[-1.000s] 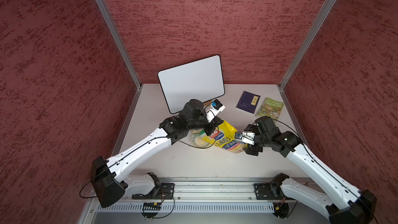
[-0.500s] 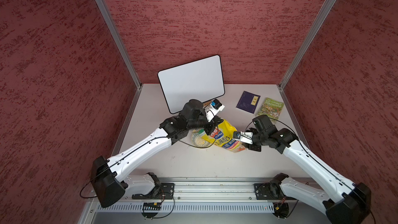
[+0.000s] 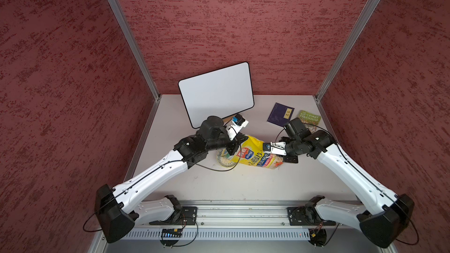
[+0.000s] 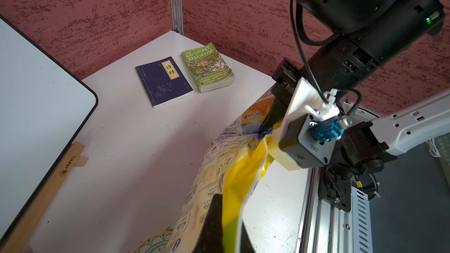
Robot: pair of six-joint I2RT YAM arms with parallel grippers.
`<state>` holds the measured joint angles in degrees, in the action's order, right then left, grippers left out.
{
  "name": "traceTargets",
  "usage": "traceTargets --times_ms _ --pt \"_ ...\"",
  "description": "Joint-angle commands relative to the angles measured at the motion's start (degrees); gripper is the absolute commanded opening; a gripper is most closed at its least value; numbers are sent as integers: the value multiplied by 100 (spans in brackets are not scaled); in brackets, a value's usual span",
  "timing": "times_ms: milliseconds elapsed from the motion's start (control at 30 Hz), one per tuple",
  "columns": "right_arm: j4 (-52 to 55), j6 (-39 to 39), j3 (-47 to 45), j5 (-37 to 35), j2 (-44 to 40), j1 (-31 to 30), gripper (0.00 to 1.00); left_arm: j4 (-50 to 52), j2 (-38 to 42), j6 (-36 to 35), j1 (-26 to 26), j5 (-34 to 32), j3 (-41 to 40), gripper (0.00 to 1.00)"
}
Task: Pour the oats into the breakfast bowl
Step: Pour the oats into the bowl.
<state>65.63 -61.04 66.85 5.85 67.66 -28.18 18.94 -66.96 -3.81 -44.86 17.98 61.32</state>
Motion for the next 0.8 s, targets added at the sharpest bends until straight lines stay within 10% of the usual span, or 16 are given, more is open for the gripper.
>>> traceTargets --times_ms 0,767 --pt "251 -58 732 -514 -101 180 0 -416 294 162 31 7 -87 0" --pt "1640 75 3030 -764 1049 -321 0 -1082 280 568 30 -76 -758 0"
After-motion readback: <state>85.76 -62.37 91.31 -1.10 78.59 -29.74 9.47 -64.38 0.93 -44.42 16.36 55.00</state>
